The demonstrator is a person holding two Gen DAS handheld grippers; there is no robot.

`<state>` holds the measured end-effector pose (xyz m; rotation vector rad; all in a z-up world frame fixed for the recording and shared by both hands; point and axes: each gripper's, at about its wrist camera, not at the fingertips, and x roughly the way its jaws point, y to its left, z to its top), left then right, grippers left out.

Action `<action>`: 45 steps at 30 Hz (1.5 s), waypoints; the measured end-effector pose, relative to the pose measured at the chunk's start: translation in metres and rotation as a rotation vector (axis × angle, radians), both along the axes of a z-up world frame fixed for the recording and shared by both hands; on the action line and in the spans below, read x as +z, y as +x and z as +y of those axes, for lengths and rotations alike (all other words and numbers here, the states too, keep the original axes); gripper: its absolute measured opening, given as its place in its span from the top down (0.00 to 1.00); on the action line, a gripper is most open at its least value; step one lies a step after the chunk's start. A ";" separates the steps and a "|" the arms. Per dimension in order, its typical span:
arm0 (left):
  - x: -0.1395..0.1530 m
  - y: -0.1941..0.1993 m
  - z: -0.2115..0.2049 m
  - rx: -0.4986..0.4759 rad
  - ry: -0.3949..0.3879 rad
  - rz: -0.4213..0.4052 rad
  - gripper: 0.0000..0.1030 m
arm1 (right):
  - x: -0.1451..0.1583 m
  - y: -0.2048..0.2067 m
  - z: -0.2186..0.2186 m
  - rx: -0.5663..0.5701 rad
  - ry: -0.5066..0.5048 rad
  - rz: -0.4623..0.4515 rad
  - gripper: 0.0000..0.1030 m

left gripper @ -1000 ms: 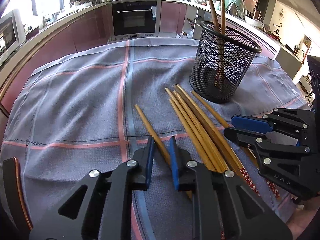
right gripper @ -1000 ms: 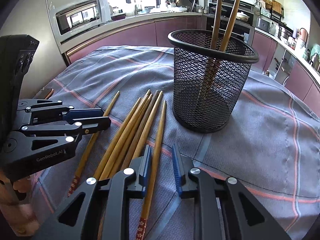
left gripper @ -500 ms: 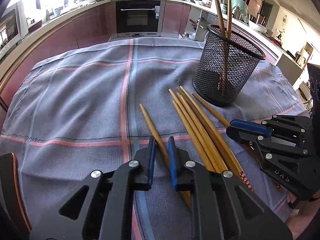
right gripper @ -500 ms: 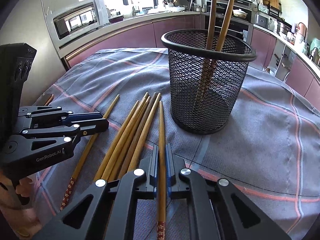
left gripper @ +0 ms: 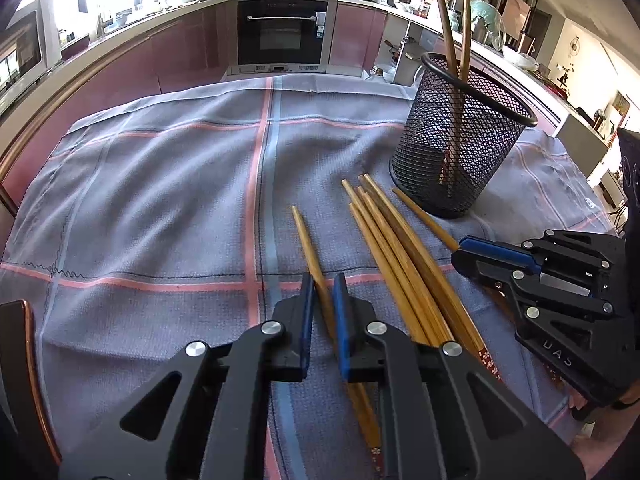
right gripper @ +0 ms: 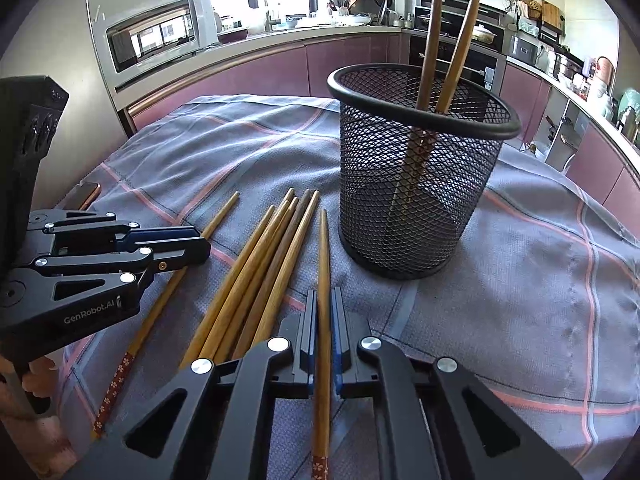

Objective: Organize utensils
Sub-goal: 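Close the left tool on another chopstick while the right tool grasps one too, then raise the left tool's chopstick upright over the cup while the right tool raises its own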

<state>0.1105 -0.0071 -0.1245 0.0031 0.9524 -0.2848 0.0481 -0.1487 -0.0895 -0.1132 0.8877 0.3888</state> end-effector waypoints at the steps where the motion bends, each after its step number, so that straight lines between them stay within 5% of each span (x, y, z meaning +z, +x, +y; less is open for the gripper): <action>1: 0.000 0.000 0.001 0.002 -0.007 0.001 0.92 | 0.001 -0.001 -0.001 -0.001 0.007 -0.001 0.95; 16: 0.031 -0.017 0.016 -0.035 -0.127 -0.042 0.93 | 0.035 -0.024 -0.026 0.054 0.194 -0.050 0.95; 45: 0.152 -0.049 0.043 -0.101 -0.332 -0.321 0.93 | 0.122 -0.041 -0.069 -0.006 0.337 -0.325 0.95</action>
